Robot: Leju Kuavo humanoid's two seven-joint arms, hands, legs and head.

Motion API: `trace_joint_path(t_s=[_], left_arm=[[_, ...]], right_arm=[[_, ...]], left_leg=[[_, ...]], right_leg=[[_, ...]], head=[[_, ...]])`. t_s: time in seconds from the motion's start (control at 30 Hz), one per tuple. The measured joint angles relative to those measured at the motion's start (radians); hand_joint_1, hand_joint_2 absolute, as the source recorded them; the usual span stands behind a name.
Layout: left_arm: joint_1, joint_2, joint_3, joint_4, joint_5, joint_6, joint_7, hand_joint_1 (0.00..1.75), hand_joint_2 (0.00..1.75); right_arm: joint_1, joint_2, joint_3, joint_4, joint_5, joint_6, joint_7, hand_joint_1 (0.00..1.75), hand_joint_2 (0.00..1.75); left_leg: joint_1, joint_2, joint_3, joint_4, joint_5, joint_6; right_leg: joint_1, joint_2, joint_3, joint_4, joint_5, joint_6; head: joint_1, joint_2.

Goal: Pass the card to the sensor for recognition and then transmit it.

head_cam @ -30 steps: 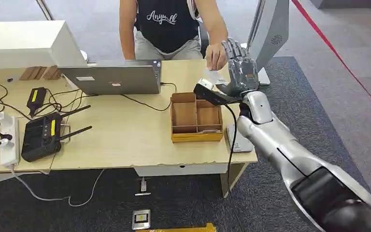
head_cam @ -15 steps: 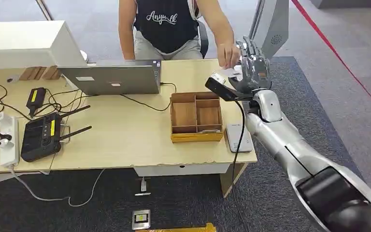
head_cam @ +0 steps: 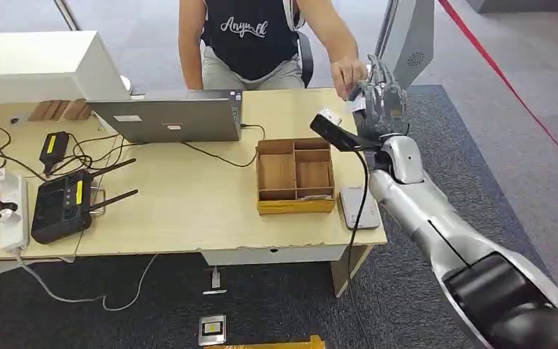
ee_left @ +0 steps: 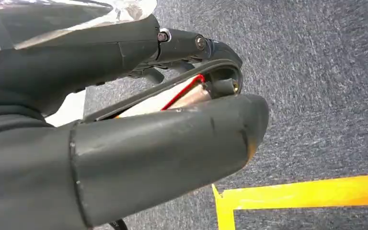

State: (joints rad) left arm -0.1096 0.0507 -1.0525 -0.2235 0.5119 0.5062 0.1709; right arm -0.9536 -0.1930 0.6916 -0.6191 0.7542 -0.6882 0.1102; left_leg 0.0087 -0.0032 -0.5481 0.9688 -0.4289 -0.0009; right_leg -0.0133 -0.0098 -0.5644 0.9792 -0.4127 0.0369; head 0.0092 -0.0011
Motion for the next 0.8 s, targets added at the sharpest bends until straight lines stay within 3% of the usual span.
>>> trace_joint_path(t_s=[0.8], left_arm=[[0.0, -0.004, -0.001, 0.0, 0.013, 0.006, 0.008, 0.0, 0.0]], right_arm=[[0.065, -0.027, -0.025, -0.011, -0.042, -0.003, -0.012, 1.75, 1.75]], left_leg=[[0.0, 0.0, 0.0, 0.0, 0.0, 0.0]], right_leg=[[0.0, 0.0, 0.0, 0.0, 0.0, 0.0]], head=[[0.0, 0.0]])
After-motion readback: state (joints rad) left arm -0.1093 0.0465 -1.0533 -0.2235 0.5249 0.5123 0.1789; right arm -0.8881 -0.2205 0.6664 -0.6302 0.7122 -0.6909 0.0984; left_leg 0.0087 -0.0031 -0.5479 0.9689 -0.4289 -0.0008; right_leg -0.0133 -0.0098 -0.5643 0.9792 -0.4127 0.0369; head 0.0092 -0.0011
